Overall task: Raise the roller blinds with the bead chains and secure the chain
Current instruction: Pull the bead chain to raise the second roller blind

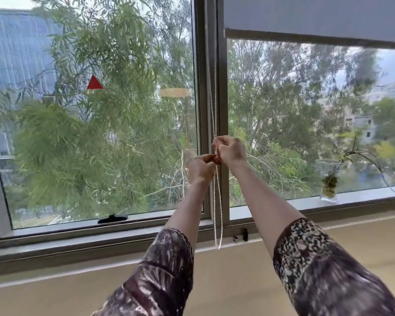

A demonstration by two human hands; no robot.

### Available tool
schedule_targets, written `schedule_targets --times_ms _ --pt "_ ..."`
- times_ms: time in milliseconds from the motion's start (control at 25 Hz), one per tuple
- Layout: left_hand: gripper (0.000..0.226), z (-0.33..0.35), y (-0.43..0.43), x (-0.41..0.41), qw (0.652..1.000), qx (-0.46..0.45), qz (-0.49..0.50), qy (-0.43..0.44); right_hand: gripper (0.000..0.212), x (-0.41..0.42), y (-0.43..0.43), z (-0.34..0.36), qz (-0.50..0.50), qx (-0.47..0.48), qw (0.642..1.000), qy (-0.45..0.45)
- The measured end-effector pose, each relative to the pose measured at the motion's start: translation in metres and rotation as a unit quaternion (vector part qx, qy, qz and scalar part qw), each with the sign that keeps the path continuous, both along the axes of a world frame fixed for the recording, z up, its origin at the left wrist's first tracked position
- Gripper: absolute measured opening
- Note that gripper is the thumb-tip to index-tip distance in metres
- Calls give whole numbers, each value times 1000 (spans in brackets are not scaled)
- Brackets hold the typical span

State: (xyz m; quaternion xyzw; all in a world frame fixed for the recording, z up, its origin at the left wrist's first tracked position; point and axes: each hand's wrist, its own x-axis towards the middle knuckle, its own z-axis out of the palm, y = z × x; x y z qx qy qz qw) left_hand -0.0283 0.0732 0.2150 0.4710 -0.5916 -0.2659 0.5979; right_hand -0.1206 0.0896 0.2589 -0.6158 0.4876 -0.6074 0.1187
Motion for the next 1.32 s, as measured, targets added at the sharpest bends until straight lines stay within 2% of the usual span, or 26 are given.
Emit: schedule_targets --times_ms 200,440,720,1000,1320 --pt "20 -26 -9 9 998 4 11 -66 15 4 -11 -21 -32 26 999 -18" --pt "17 -60 -27 18 998 -5 5 -62 12 10 -23 -55 -32 39 999 -12" --pt "15 -81 -45 15 998 27 -54 -17 9 3 -39 -80 -33 44 998 7" --pt "15 -118 -83 -5 997 49 -46 -26 8 -19 -80 -119 -12 38 999 11" --pt "16 -181 -128 -40 992 98 -28 -74 11 -53 -126 -174 28 60 998 2"
